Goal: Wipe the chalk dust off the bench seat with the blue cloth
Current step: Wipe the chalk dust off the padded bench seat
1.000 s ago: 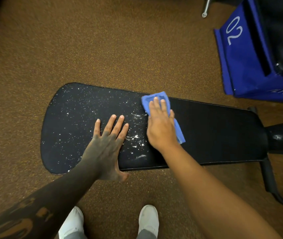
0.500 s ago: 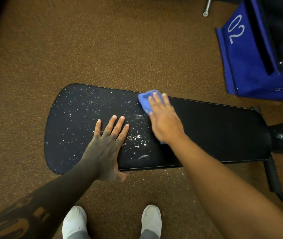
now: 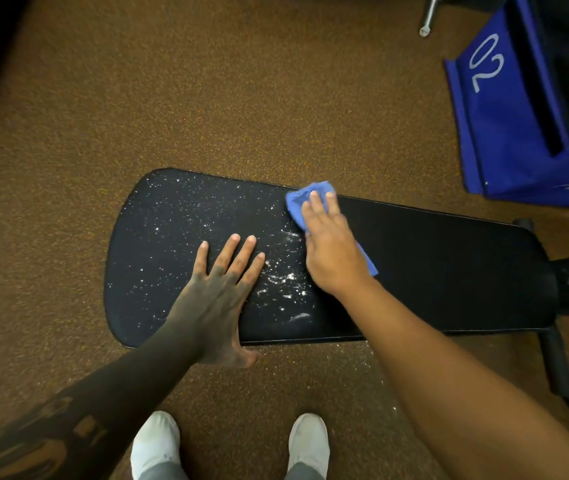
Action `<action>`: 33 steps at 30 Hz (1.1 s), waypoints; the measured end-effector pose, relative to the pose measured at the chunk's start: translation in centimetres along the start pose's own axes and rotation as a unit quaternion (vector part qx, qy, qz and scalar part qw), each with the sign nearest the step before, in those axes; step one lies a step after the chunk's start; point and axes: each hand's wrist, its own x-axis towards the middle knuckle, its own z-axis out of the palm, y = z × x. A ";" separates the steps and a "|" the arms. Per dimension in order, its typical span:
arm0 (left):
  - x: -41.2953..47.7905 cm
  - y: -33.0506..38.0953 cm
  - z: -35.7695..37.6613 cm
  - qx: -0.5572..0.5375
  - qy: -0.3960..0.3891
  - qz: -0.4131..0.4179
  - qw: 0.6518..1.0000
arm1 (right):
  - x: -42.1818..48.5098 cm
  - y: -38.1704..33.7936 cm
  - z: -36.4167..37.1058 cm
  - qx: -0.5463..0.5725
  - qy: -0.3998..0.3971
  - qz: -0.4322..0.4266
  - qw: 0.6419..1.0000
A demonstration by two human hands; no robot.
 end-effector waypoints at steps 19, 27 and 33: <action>0.0 -0.1 -0.2 -0.004 -0.006 -0.003 1.000 | -1.3 -0.6 0.3 -0.002 0.048 0.112 0.993; -0.2 -0.1 -0.1 -0.004 -0.003 -0.009 1.000 | -4.0 -0.1 0.2 -0.045 -0.014 -0.065 0.997; -0.2 -0.3 0.1 0.002 -0.004 -0.005 1.000 | -2.8 -0.6 0.7 0.008 0.092 0.194 0.977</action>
